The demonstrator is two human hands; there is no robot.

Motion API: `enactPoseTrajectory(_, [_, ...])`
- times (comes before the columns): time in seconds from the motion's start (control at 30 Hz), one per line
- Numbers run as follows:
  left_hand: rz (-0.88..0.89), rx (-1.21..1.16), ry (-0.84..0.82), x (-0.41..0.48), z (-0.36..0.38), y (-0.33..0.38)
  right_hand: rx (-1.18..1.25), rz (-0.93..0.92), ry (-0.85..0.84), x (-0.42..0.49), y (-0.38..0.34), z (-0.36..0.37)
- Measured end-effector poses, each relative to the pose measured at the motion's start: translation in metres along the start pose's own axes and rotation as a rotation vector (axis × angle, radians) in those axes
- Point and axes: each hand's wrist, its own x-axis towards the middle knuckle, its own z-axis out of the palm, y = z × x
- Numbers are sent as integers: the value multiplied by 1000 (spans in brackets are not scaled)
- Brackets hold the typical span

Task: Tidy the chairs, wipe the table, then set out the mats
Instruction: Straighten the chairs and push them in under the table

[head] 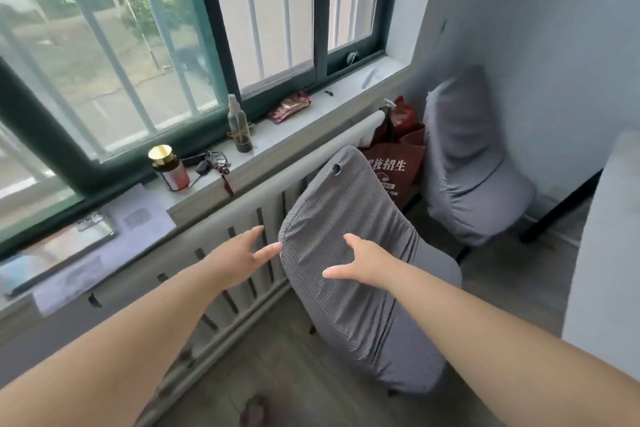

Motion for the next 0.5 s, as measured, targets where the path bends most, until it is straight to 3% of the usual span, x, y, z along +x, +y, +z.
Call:
enactPoseTrajectory(0.33, [105, 63, -258, 220, -36, 35, 205, 215, -19, 123, -34, 23])
enactPoseTrajectory(0.5, [131, 31, -318, 282, -23, 58, 165, 217, 16, 156, -49, 53])
